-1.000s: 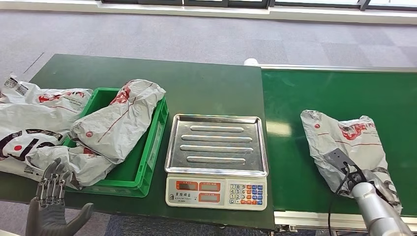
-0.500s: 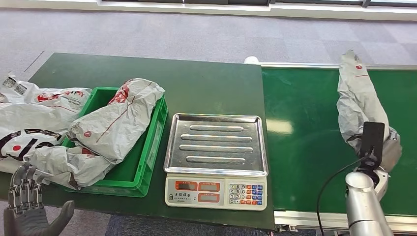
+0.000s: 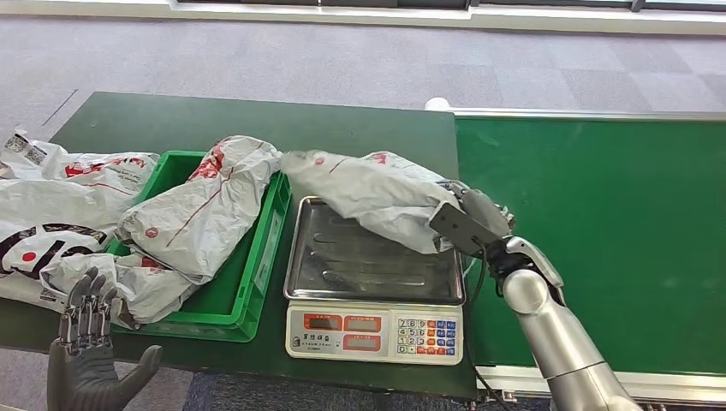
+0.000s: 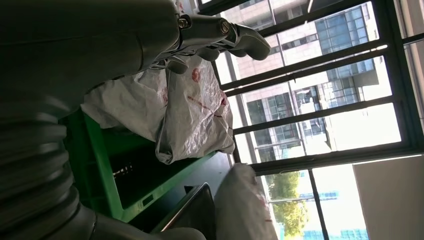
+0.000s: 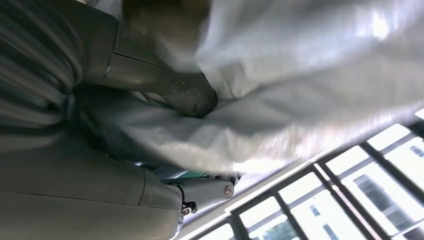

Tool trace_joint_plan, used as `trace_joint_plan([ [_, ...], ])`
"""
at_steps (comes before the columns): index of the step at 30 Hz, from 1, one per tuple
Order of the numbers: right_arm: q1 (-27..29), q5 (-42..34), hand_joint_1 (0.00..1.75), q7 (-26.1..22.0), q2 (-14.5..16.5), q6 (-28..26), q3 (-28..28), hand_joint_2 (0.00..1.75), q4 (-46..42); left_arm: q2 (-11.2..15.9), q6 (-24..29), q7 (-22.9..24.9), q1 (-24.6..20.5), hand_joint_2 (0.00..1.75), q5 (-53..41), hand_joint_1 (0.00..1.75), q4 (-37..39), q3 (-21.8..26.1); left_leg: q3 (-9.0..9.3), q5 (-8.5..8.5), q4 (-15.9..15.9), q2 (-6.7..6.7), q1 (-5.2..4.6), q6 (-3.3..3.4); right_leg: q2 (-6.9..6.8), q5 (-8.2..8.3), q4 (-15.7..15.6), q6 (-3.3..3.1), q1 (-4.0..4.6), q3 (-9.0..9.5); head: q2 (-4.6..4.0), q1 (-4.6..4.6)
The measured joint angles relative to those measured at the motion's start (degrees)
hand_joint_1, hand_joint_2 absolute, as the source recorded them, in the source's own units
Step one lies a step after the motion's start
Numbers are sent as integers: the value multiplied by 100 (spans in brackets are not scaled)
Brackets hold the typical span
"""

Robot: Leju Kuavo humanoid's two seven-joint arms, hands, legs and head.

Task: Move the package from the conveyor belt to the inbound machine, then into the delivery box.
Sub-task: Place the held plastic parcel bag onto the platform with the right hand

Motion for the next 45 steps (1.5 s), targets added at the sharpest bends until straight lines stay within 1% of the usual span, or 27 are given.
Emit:
trace_joint_plan([
  [6,-14,142,175,-28,15,46,394,175,-256,39,-32,11,2,175,-10,0,32,-16,-7,0,0,0,-1,0,2,1,0,1,-2,-2,0,2],
  [13,-9,546,175,138,49,384,1022,175,-724,62,-282,45,1,175,-71,0,50,-16,-5,2,0,0,-1,-3,2,1,0,0,1,-7,0,0],
  [18,86,643,175,257,-11,636,1367,175,-1148,42,-331,129,-22,175,-145,0,48,-16,-7,2,0,4,0,-3,6,1,0,-1,1,-12,0,1],
  [28,132,650,175,286,-131,683,1629,175,-1411,6,-332,156,-42,175,-169,0,45,-16,-7,2,1,5,-1,-3,7,3,0,-1,-1,-12,0,1],
  [31,128,551,175,252,-151,846,1669,175,-1414,-14,-344,181,-43,175,-192,0,43,-16,-7,2,0,5,0,-3,7,4,0,-3,0,-11,0,1],
  [32,127,462,134,215,-164,958,1703,175,-1414,-32,-357,200,-42,175,-206,0,37,-15,-7,2,0,4,0,-3,7,4,0,-3,0,-11,0,0],
  [35,115,102,3,100,-216,1350,1879,175,-1435,-119,-417,259,-37,175,-261,0,-16,1,-9,2,0,4,0,-3,6,4,1,-4,1,-11,0,1],
  [36,97,3,0,92,-237,1479,1953,175,-1450,-152,-428,274,-34,175,-279,0,-44,14,-10,2,0,4,0,-3,6,4,1,-4,0,-11,0,1],
  [40,-82,-348,0,79,-326,1912,2290,175,-1533,-334,-489,346,-20,175,-361,0,-200,130,-12,2,0,4,0,-3,6,4,1,-4,0,-12,0,1],
  [45,-449,-1146,0,-122,-394,2311,2683,175,-1690,-587,-660,368,-42,175,-591,0,-427,337,-10,3,1,4,0,-3,5,6,1,-4,0,-12,0,1],
])
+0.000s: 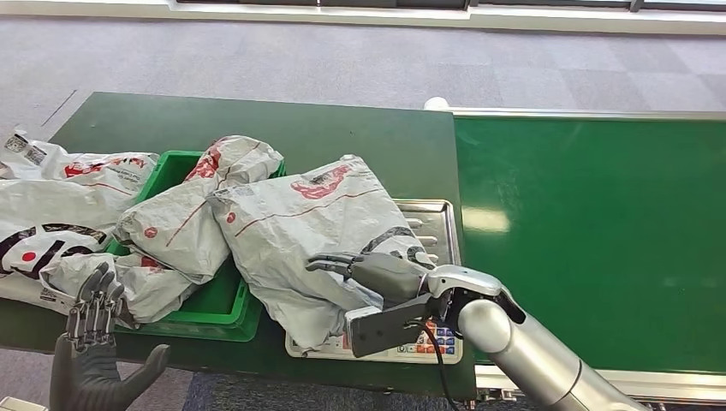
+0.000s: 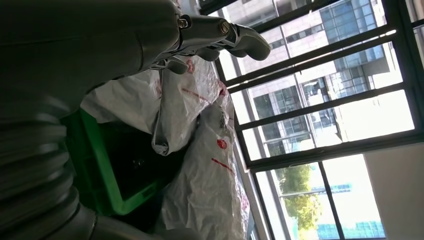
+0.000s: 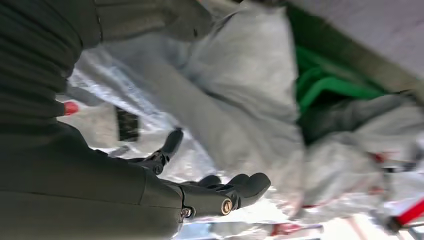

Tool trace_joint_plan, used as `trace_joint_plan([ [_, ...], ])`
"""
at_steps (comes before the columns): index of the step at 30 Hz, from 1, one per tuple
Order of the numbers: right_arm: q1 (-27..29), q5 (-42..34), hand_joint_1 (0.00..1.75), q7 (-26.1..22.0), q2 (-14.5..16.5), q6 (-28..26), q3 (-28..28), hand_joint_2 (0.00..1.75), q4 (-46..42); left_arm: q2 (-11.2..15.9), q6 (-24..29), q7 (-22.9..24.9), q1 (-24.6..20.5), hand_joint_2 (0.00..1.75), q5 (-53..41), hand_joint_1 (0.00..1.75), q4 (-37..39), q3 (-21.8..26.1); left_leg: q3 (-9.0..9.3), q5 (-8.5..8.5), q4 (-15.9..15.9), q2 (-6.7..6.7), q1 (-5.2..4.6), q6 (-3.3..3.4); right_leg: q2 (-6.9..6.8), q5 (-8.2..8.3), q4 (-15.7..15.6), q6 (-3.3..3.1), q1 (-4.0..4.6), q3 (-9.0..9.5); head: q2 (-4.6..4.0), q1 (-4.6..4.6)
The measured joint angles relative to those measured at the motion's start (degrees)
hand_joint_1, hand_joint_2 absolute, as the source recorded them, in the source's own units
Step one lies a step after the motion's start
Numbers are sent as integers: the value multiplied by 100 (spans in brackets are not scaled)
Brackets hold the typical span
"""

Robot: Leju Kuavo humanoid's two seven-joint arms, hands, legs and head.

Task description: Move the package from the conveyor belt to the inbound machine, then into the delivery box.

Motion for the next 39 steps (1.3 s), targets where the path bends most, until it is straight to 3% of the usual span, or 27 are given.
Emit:
trace_joint_plan([
  [8,-445,-574,0,-75,-5,290,304,175,-83,-60,71,-103,-141,175,-228,0,-120,127,1,3,0,0,0,-5,1,1,1,-1,1,1,0,0],
  [13,-874,-884,0,-33,-4,228,436,175,-26,148,558,112,-398,175,-614,0,-62,-97,2,10,1,-7,0,-5,-6,5,1,-1,1,0,0,-1],
  [15,-984,-869,0,13,2,-79,442,87,-4,300,750,533,-583,175,-907,0,16,-300,2,14,1,-9,0,-7,-9,8,0,-2,1,0,0,-1],
  [17,-933,-629,0,120,75,-920,314,87,-13,462,940,1143,-811,175,-1275,0,134,-548,2,18,1,-10,0,-8,-9,14,0,-4,3,-3,0,-1],
  [19,-712,-117,0,220,256,-2198,-103,175,-115,610,1109,1724,-1078,175,-1698,0,275,-839,-4,25,3,-13,0,-7,-14,19,0,-6,2,-13,0,-1],
  [21,-482,693,0,186,468,-3507,-768,175,-286,734,1184,2232,-1458,175,-2152,0,493,-1196,-16,33,4,-22,0,-4,-25,24,0,-5,-1,-26,0,-1],
  [23,-376,1482,0,98,601,-4405,-1469,175,-313,848,1121,2719,-2025,175,-2597,0,877,-1648,-30,43,5,-39,-2,0,-42,32,-1,-1,-4,-29,0,-1],
  [26,-520,1662,0,-61,638,-4684,-2440,175,435,925,904,3317,-2919,175,-3032,0,1648,-2359,-48,62,6,-49,-8,14,-54,59,-2,9,-9,-31,0,1],
  [27,-610,1613,0,-128,634,-4704,-2726,175,837,928,841,3464,-3145,175,-3099,7,1889,-2558,-56,69,7,-44,-11,20,-50,72,-3,13,-12,-39,0,2],
  [30,-854,1610,0,-183,613,-4815,-3319,175,2053,915,633,3817,-3678,175,-3253,138,2523,-3013,-81,92,14,-20,-19,33,-28,105,-6,24,-22,-79,0,1],
  [31,-912,1608,0,-173,607,-4870,-3473,175,2451,892,572,3922,-3838,175,-3331,175,2736,-3157,-88,99,16,-18,-21,37,-25,110,-6,27,-23,-87,0,1],
  [35,-959,1415,0,-281,562,-5068,-4105,175,3849,633,524,4184,-4364,175,-3734,175,3610,-3788,-115,112,19,-46,-22,43,-51,115,-6,34,-24,-97,0,1],
  [39,-956,1278,0,-397,539,-5105,-4598,175,4699,401,560,4268,-4688,175,-3921,175,4272,-4266,-131,112,18,-29,-27,43,-32,120,-4,37,-27,-118,0,2],
])
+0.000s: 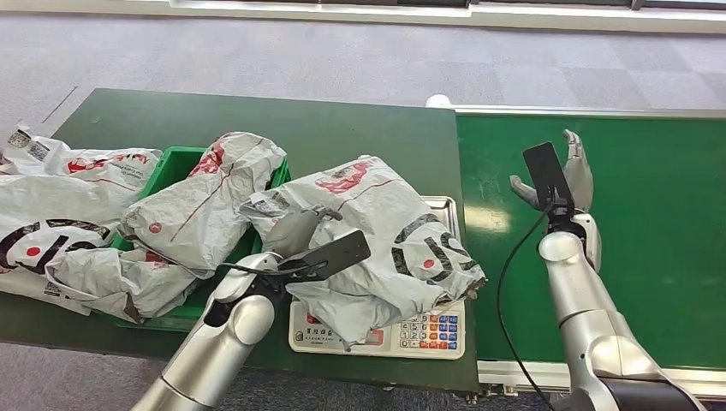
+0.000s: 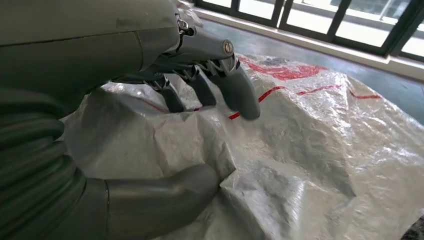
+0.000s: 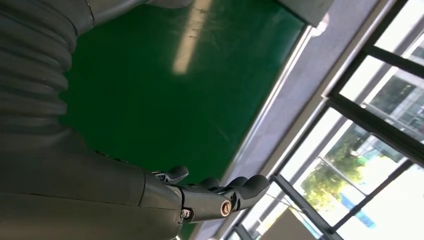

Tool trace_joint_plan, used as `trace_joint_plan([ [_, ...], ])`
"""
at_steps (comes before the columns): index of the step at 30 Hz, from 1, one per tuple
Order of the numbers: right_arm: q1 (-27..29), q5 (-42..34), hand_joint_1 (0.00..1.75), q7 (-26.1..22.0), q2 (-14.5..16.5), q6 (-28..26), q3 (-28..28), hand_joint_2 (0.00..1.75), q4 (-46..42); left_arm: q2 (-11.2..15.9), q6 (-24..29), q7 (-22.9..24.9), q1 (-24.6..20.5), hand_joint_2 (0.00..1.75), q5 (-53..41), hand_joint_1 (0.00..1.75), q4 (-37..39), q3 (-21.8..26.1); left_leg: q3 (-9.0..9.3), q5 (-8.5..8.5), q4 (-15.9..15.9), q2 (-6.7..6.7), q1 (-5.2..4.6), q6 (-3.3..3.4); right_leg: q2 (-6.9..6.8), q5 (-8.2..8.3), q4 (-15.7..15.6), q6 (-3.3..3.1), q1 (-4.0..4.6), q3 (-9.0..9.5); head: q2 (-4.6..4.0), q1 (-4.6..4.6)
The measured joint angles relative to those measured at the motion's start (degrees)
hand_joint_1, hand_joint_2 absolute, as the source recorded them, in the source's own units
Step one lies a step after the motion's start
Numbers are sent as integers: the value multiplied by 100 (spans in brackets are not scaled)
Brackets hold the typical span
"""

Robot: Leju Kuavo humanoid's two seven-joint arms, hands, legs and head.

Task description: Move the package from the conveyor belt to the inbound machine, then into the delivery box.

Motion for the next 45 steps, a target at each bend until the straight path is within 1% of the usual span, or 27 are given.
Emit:
trace_joint_plan([
  [5,-6,0,0,3,-23,-4,-231,175,436,-102,17,14,-177,175,-15,175,375,-203,-8,0,-2,12,0,-1,15,2,3,0,2,-19,0,-1],
  [15,-24,-35,0,14,-38,3,-346,175,730,-161,7,18,-263,175,-54,175,620,-305,-10,1,-4,14,1,-1,19,2,5,0,1,-22,0,-1],
  [18,-17,-238,0,-9,-56,94,-466,175,777,-224,-114,128,-343,175,-429,175,780,-429,-12,3,-1,11,0,1,12,2,4,1,-1,-24,0,-1],
  [21,53,-346,0,-127,-105,221,-622,175,810,-365,-222,279,-473,175,-918,175,1150,-654,-19,4,0,6,-3,4,3,3,4,2,-4,-23,0,-1],
  [24,122,-322,0,-168,-136,290,-696,175,839,-453,-332,349,-584,175,-1179,175,1525,-800,-20,4,0,11,-5,5,11,4,4,3,-5,-25,0,-1],
  [27,155,-323,0,-189,-139,305,-724,175,848,-465,-370,193,-656,175,-1153,175,1780,-844,-17,4,-1,13,-5,4,15,5,4,3,-4,-24,0,-1],
  [29,201,-415,0,-276,-140,307,-735,175,832,-438,-179,-143,-657,175,-880,175,1850,-799,-15,6,-3,11,-3,4,11,5,5,3,-2,-21,0,-1],
  [31,320,-607,0,-408,-152,327,-753,175,757,-346,4,-507,-566,175,-474,175,1670,-667,-17,9,-4,9,-1,3,7,4,6,3,0,-22,0,-1],
  [33,494,-835,0,-520,-191,373,-789,175,634,-207,29,-724,-441,175,-107,175,1187,-466,-23,12,-4,8,1,2,5,4,7,3,1,-27,0,0],
  [36,720,-1070,0,-620,-260,430,-847,175,449,-10,108,-851,-337,175,209,175,291,-142,-32,13,-4,8,0,2,6,5,9,2,0,-35,0,0],
  [39,913,-1192,0,-660,-310,467,-902,175,239,106,415,-978,-257,175,417,175,-635,149,-37,13,-4,8,-1,2,6,6,8,2,-1,-39,0,0],
  [41,982,-1228,0,-671,-327,477,-920,175,147,150,664,-1077,-249,175,496,175,-1079,305,-39,13,-4,7,-2,2,5,5,8,2,-2,-40,0,1],
  [43,1018,-1238,0,-679,-329,477,-924,175,83,189,818,-1155,-218,175,526,175,-1360,383,-38,13,-4,8,-2,2,5,6,8,2,-2,-40,0,0],
  [45,1043,-1247,0,-685,-329,477,-926,175,39,219,1075,-1287,-163,175,566,87,-1604,438,-39,13,-4,8,-2,2,6,6,8,2,-2,-40,0,-1],
])
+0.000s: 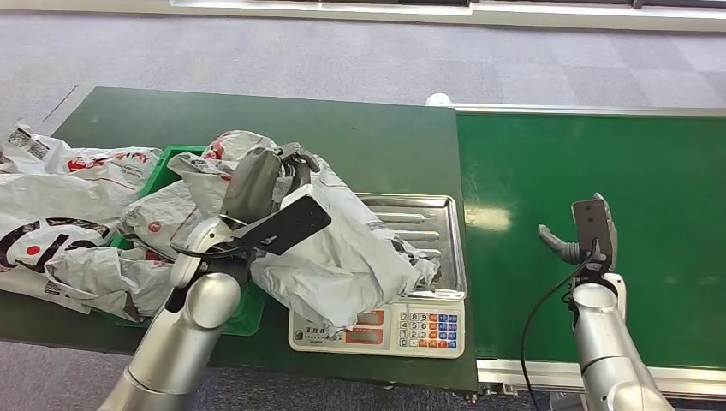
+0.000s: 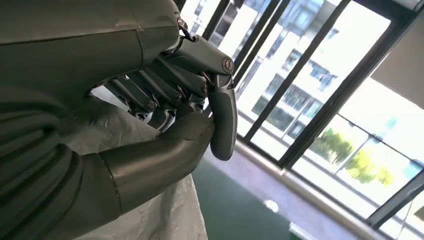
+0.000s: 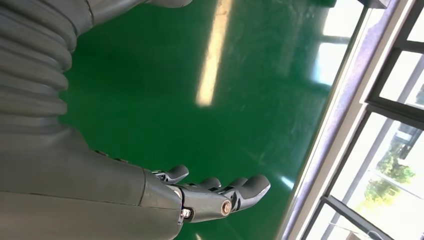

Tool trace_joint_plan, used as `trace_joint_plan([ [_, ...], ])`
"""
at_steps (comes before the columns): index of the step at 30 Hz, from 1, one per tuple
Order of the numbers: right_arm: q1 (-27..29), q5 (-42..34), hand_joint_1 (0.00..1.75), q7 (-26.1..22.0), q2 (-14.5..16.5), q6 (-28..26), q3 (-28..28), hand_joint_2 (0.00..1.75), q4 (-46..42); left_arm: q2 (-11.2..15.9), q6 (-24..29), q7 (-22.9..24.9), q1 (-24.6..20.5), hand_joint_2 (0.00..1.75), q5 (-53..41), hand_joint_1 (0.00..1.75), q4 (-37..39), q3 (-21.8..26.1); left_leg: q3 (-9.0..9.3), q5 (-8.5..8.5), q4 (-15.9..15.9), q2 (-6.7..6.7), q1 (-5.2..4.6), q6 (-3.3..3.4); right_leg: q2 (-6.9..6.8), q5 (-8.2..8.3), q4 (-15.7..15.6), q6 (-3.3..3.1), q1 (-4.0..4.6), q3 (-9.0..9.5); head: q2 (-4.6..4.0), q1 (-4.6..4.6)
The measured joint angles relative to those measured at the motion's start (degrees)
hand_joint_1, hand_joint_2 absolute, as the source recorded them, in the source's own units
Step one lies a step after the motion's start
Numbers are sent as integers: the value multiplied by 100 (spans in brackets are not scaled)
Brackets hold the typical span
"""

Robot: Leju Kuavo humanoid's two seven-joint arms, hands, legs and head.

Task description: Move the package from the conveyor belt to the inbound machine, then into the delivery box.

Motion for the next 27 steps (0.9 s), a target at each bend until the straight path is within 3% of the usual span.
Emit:
trace_joint_plan([
  [2,5,-9,0,-15,0,0,0,175,-16,44,392,-139,39,175,65,0,-265,61,0,1,0,0,0,0,1,1,0,0,0,0,0,0],
  [4,-22,-2,0,-37,2,-4,0,175,-10,126,600,-122,50,175,119,0,-520,97,0,1,-1,0,0,-1,0,1,1,0,0,1,0,0],
  [7,-152,22,0,-51,16,-10,8,175,35,273,409,46,81,175,120,0,-680,83,0,5,-2,-1,0,-3,-2,2,1,-1,0,0,0,0],
  [11,-374,22,0,-62,50,-43,61,175,167,367,264,95,122,175,-89,0,-527,-117,0,9,-1,-1,0,-1,-1,6,1,-1,0,-1,0,0],
  [22,-494,-105,0,-87,126,-102,162,175,333,436,731,513,136,175,-531,0,-152,-479,-1,9,-1,-1,0,-1,-2,7,0,0,0,-3,0,0],
  [27,-495,-126,0,-28,121,-90,173,175,371,566,105,517,102,175,57,0,-1,-328,-1,12,-2,0,1,-5,1,9,1,-3,1,-5,0,0],
])
